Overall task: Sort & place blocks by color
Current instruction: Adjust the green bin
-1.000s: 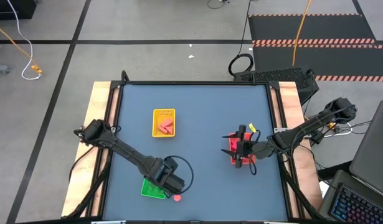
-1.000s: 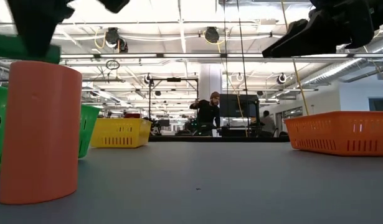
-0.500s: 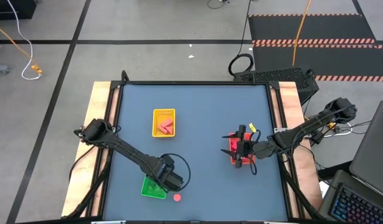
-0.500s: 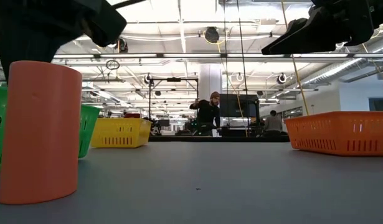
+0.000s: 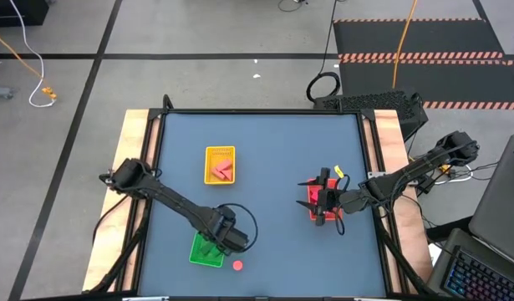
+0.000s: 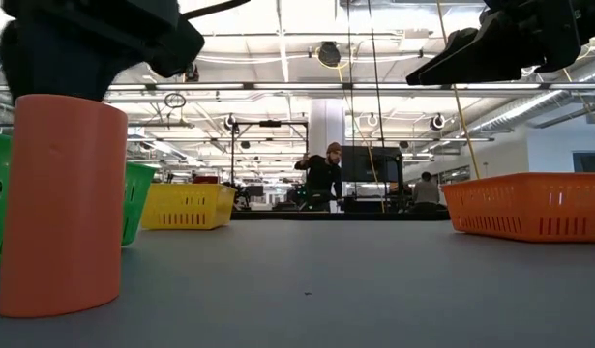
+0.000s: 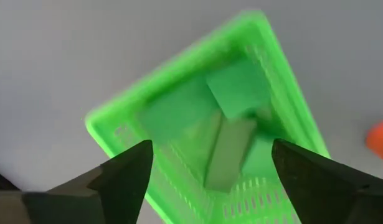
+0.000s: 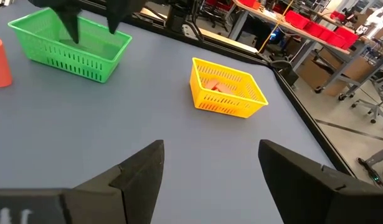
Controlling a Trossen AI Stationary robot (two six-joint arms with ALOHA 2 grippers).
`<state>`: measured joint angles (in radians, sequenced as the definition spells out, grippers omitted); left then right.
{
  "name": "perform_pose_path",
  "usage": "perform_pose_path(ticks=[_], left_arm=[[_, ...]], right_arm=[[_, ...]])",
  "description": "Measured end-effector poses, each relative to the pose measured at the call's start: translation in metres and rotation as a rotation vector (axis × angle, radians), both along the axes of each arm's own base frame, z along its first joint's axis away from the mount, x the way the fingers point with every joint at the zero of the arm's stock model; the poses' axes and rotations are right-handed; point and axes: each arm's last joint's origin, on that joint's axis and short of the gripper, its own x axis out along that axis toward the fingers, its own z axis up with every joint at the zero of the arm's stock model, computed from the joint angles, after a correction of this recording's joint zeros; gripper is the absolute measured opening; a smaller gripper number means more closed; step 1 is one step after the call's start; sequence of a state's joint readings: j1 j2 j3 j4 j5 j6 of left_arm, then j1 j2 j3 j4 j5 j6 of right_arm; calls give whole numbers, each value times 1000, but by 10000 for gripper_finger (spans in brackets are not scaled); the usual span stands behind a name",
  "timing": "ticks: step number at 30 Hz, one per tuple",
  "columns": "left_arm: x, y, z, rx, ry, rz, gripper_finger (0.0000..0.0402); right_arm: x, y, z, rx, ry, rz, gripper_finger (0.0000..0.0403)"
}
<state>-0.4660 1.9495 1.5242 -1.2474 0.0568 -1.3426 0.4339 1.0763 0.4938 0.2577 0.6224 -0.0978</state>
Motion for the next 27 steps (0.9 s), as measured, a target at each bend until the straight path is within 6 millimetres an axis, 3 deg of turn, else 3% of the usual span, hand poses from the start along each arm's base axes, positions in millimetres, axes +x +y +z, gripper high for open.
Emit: perform_pose_path(ticks=[11,27], left_arm=[[10,26,0,109,-27,-35,253],[9,36,-4,179,-14,-78,196]], right_arm=[[0,0,0,2,0,-1,254],[-1,0,-2,-4,21,-2,254]])
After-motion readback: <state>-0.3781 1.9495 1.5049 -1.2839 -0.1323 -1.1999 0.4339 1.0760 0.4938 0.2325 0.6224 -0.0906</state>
